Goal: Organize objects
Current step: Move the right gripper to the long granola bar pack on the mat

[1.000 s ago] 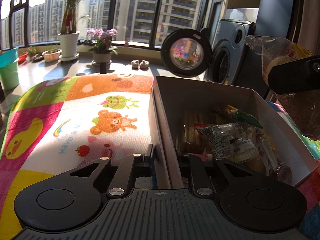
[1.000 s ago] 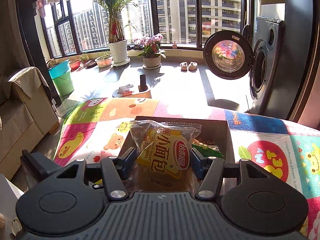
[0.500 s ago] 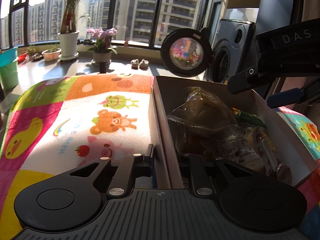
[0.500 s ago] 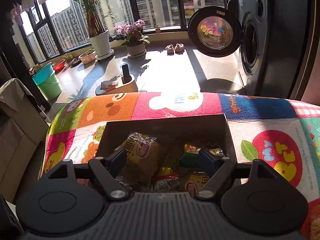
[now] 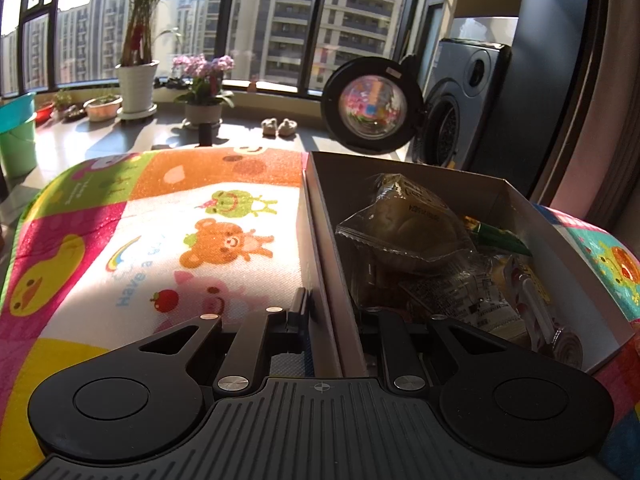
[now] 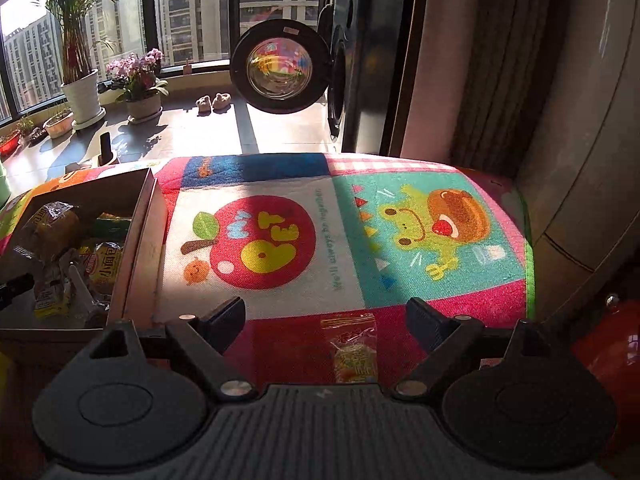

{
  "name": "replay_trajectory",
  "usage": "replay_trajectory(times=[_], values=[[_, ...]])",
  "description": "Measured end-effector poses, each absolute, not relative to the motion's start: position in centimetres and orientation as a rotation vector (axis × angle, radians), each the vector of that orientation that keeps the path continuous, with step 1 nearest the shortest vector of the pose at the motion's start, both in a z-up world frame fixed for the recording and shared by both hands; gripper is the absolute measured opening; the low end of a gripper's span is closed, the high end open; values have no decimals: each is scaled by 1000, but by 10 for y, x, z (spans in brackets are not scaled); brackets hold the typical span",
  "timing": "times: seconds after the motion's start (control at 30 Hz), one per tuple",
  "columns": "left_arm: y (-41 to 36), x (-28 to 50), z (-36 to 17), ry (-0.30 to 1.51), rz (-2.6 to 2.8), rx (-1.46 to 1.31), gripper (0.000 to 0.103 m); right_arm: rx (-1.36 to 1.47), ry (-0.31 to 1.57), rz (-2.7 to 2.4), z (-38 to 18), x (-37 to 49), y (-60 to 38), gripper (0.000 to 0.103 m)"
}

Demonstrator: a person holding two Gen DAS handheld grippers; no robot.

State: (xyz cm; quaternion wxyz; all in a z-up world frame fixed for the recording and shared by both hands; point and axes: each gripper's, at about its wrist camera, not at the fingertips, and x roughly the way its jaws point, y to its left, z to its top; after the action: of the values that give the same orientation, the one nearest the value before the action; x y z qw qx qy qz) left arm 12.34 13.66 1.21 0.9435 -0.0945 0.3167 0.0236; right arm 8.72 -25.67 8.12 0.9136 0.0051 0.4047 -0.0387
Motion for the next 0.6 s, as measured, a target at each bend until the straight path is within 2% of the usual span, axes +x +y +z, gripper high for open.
replay_trajectory(times=[0.23,0.37,0.43,0.47,0.5,0.6], values=[[137,123,12,646,48,-192,18,126,936,-116,29,91,-285,87],[137,124,12,648,48,-191,18,111,947,-111,17,94,-278,78],[137,124,12,647,49,-191,18,47,934,-101,17,90,-269,71],[137,124,12,647,49,-191,18,30,929,-86,19,87,-265,62],[137,124,12,647,49,-190,18,23,932,-71,21,84,-262,48],[137,124,12,647,50,-188,18,-5,956,-36,25,71,-250,29]])
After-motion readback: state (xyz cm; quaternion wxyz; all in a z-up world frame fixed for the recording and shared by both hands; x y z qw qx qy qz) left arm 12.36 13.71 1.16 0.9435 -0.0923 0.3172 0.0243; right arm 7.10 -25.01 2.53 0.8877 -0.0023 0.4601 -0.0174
